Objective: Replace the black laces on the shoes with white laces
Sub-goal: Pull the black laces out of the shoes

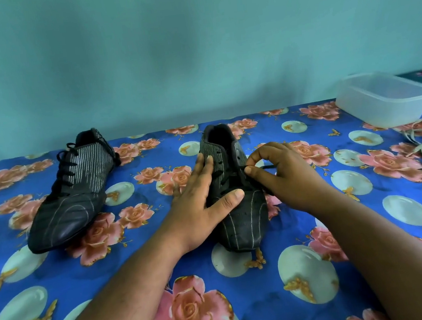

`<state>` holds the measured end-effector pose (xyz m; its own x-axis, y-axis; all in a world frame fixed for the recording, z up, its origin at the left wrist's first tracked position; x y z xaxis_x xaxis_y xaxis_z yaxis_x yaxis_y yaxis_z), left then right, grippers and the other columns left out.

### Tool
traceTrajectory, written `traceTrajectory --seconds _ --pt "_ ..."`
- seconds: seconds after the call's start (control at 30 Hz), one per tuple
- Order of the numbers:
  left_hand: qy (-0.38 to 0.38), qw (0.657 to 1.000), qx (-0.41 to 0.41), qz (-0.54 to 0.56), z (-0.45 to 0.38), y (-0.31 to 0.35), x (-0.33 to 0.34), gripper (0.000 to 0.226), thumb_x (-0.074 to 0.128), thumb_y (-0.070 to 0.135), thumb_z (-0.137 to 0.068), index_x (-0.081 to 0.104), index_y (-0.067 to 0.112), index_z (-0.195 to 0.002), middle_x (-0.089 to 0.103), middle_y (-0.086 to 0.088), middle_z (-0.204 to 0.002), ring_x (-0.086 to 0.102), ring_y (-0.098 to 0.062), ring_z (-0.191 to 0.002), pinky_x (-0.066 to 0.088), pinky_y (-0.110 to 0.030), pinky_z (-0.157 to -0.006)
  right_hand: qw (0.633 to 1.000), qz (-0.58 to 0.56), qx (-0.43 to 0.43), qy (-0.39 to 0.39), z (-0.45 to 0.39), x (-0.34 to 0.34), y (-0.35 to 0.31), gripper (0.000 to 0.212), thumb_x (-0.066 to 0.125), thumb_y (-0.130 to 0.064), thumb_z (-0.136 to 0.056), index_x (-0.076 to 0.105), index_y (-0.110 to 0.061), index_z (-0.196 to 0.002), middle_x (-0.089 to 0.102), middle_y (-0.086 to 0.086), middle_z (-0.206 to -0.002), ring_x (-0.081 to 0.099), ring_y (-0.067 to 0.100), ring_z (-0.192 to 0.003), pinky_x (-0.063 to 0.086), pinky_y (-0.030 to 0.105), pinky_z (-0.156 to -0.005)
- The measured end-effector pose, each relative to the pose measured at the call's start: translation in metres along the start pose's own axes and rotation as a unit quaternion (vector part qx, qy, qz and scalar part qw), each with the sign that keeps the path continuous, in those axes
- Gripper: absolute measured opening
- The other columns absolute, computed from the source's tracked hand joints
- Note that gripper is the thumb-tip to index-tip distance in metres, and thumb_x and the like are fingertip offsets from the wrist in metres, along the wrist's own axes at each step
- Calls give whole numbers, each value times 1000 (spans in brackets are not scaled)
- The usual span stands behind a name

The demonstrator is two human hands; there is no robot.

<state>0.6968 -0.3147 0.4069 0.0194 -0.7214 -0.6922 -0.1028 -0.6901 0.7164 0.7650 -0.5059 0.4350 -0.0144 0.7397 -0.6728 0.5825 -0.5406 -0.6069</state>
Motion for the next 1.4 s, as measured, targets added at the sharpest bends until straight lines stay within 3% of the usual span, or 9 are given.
traceTrajectory --seconds 0.1,0.23,0.5,0.63,0.77,0.87,0.97,1.23,1.4 --pt "-2 1000 -1 2 0 0 -1 108 39 90 -71 1 43 -161 -14 26 -166 -14 9 -150 -6 -47 -127 995 -81 52 3 1 -5 -2 9 67 -25 -97 66 -23 -88 63 -21 -86 53 5 -75 39 19 -68" --pt "-5 1000 2 -5 0 1 -1 107 38 89 -71 0 43 -160 -14 27 -165 -14 10 -149 -5 -47 -127 984 -127 113 52 1 -14 -1 14 58 -14 -97 60 -11 -84 63 4 -77 40 3 -45 35 14 -46" --pt "-8 1000 5 -15 -1 -1 -1 106 34 89 -72 -2 43 -161 -17 28 -164 -15 9 -149 -9 -48 -126 956 -170 183 154 0 -27 8 19 49 -20 -95 56 -4 -88 62 20 -88 43 13 -62 39 33 -55" --pt "10 1000 6 -10 -2 0 -1 108 37 90 -71 3 42 -161 -11 25 -167 -10 7 -151 -3 -53 -127 930 -188 225 220 -3 -43 30 20 51 -18 -95 59 0 -92 54 0 -70 39 9 -52 31 30 -55" --pt "68 997 24 -1 -2 0 -6 105 42 94 -70 24 40 -159 10 18 -169 8 0 -154 15 -54 -126 941 -104 260 189 -1 -36 39 10 59 -39 -81 57 -31 -86 62 -11 -88 58 23 -90 49 43 -78" --pt "126 991 48 -10 -3 -1 -9 94 43 95 -72 47 40 -148 33 10 -163 32 -9 -149 32 -52 -120 965 -48 217 139 -1 -27 31 8 64 -39 -83 61 -40 -90 63 -11 -113 48 25 -118 43 52 -99" --pt "167 983 74 0 -7 -5 -10 72 51 85 -79 62 41 -135 48 7 -154 46 -8 -140 45 -49 -111 987 -53 131 75 -3 -15 18 10 68 -35 -92 65 -40 -101 63 -19 -109 48 20 -120 41 41 -99" --pt "226 967 115 38 -13 -6 -10 34 60 60 -88 77 36 -105 67 13 -127 63 -10 -120 54 -51 -96 997 -40 52 -30 -1 10 13 49 52 -70 -80 60 -42 -120 61 -19 -117 51 18 -120 44 49 -104" --pt "247 961 110 54 -14 -2 -10 25 64 56 -83 76 36 -92 68 16 -116 63 -12 -114 56 -52 -88 997 -18 81 -7 -1 7 17 44 55 -74 -79 63 -34 -96 66 -18 -101 58 14 -108 48 42 -96"
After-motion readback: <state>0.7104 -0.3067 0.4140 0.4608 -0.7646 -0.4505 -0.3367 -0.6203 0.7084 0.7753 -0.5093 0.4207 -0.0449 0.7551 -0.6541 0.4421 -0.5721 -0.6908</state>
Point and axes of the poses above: each hand's wrist, its own z-axis away from the middle knuckle, its own x-axis out of the palm, y = z × x, the point moved 4 cm from there along -z, towards the middle knuckle
